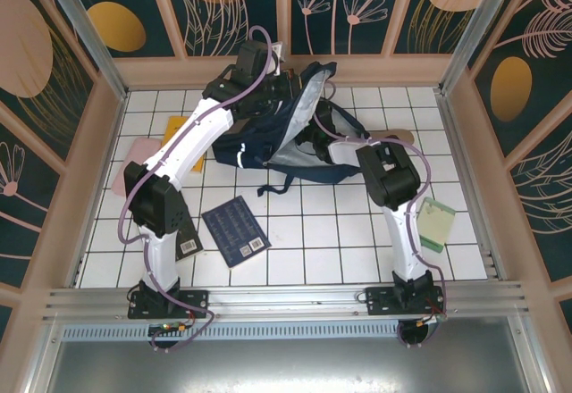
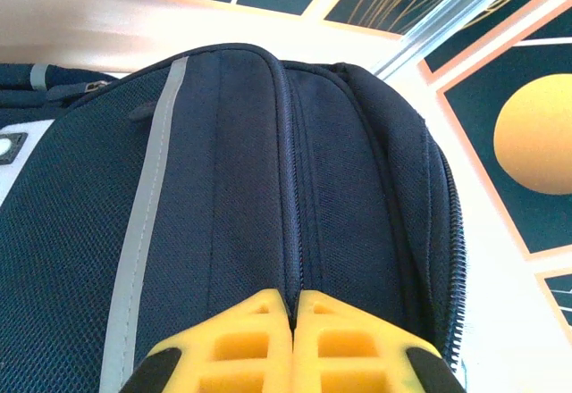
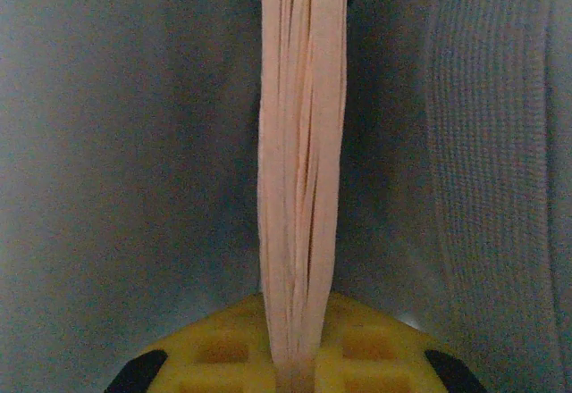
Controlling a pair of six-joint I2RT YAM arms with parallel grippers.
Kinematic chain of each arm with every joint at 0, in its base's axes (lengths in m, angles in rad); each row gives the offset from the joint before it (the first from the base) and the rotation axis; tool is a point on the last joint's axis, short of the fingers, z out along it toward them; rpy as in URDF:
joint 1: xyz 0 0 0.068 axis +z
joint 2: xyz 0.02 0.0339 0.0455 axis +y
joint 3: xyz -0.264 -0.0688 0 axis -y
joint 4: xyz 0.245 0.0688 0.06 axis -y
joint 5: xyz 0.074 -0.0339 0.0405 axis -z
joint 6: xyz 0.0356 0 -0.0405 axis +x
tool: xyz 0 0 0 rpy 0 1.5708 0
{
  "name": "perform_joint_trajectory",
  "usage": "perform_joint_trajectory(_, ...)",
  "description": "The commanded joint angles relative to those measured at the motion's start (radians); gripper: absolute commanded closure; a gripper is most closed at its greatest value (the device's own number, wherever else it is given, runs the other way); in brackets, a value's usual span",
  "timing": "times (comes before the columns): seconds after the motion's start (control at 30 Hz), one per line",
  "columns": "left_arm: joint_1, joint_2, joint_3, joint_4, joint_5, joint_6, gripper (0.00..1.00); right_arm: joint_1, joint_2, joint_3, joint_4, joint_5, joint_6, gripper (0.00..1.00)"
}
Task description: Pack books, pencil case, and school supplies into a backpack
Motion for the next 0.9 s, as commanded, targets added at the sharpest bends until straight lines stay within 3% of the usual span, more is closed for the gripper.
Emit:
perform_joint_trajectory(0.0,0.001,-0.043,0.005,0.162,0.004,-0.021,1.00,0.009,0.025,0.067,-0.035,-0.016,-0.019,0.79)
perform_joint_trajectory(0.23,0.002,-0.041,-0.035,0.163,-0.050,-0.002,1.00,0.001,-0.049,0.054,-0.163,0.004,-0.138,0.37)
perform_joint_trajectory(0.4,0.001,-0.033,-0.065,0.162,-0.081,0.008,1.00,-0.024,-0.158,-0.029,-0.226,0.039,-0.207,0.24)
perform_joint_trajectory(0.87,0.003,0.009,-0.163,0.202,-0.124,0.014,1.00,-0.121,-0.610,-0.398,-0.449,0.169,-0.415,0.23)
